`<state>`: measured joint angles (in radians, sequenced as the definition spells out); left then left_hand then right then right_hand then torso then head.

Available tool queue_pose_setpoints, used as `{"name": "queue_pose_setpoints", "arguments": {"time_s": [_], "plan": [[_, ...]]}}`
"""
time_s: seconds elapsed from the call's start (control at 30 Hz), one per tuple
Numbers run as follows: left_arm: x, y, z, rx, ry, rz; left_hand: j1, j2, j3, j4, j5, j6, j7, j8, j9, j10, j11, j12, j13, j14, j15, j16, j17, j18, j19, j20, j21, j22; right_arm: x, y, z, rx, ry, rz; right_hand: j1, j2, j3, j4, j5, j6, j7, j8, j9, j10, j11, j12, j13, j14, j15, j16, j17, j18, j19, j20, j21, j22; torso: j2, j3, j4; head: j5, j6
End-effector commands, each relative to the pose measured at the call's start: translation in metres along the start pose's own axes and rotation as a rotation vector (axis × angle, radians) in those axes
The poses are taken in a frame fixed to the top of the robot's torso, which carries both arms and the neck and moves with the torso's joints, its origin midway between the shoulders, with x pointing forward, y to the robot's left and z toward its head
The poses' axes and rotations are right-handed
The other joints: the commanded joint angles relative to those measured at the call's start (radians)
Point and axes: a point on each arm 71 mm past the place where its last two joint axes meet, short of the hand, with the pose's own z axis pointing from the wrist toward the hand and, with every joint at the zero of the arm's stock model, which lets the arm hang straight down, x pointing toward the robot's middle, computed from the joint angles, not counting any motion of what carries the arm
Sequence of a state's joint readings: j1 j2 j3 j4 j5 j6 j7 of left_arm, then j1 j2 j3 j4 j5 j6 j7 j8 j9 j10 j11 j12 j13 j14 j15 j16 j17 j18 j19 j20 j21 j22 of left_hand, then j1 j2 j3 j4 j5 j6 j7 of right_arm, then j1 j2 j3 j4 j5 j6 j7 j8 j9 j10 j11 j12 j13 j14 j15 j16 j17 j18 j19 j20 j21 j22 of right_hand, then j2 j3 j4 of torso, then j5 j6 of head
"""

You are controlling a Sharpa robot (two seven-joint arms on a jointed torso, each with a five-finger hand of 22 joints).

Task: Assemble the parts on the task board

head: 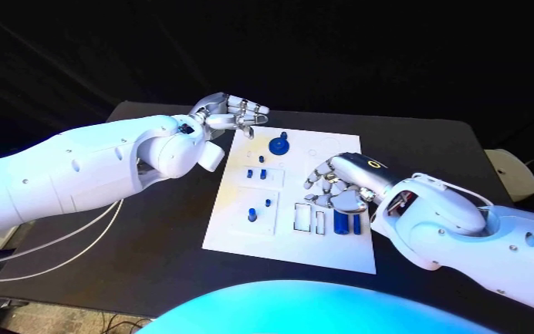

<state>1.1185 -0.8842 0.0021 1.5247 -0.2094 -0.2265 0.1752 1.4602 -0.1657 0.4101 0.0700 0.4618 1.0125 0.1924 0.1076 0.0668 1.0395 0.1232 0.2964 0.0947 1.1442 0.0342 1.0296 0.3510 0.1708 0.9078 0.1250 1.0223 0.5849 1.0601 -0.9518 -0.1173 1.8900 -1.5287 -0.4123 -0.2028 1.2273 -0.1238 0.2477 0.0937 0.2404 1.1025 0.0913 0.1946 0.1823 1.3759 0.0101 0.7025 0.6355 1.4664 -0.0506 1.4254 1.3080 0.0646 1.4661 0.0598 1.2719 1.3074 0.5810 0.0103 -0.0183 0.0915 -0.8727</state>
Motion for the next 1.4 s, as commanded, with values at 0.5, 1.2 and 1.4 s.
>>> {"name": "queue_pose_setpoints", "arguments": {"time_s": [0.5,1.2,1.4], "plan": [[0.003,0.000,-0.003,0.005,0.020,-0.010,-0.004,0.007,-0.006,-0.002,-0.004,-0.006,0.001,0.003,0.001,-0.007,-0.001,0.008,0.002,-0.005,0.002,-0.005,-0.002,0.015,-0.007,0.000,-0.007,-0.003,0.009,-0.053,-0.059,0.362,0.042,-0.009,-0.036,0.019,-0.201,0.120,0.105,-0.044,-0.003,0.050,0.112,-0.032,0.002,0.490,0.540,0.078,-0.004,0.070,0.122,-0.018,0.025,-0.005,0.049,0.202,-0.016,-0.0047,-0.0227,-0.091,0.000],[0.003,0.001,-0.004,0.002,0.024,-0.014,-0.006,0.008,-0.007,-0.001,-0.004,-0.006,0.001,0.003,0.001,-0.007,-0.001,0.009,0.002,-0.005,0.002,-0.005,-0.002,0.015,-0.007,0.000,-0.007,-0.003,0.048,-0.052,-0.042,0.439,0.081,-0.022,-0.031,0.028,-0.268,0.181,0.113,-0.042,-0.008,0.059,0.138,-0.009,-0.002,0.533,0.596,0.082,-0.006,0.086,0.149,-0.020,0.029,-0.007,0.061,0.205,-0.016,-0.0059,-0.0221,-0.094,0.000],[0.003,0.001,-0.004,0.002,0.025,-0.014,-0.006,0.008,-0.007,-0.001,-0.004,-0.006,0.001,0.003,0.001,-0.007,-0.001,0.009,0.002,-0.005,0.002,-0.005,-0.002,0.015,-0.007,0.000,-0.007,-0.003,0.054,-0.049,-0.036,0.434,0.090,-0.016,-0.030,0.030,-0.272,0.185,0.113,-0.042,-0.008,0.059,0.140,-0.009,-0.002,0.534,0.598,0.083,-0.007,0.088,0.152,-0.020,0.029,-0.007,0.062,0.205,-0.015,-0.0062,-0.0230,-0.091,0.000]]}}
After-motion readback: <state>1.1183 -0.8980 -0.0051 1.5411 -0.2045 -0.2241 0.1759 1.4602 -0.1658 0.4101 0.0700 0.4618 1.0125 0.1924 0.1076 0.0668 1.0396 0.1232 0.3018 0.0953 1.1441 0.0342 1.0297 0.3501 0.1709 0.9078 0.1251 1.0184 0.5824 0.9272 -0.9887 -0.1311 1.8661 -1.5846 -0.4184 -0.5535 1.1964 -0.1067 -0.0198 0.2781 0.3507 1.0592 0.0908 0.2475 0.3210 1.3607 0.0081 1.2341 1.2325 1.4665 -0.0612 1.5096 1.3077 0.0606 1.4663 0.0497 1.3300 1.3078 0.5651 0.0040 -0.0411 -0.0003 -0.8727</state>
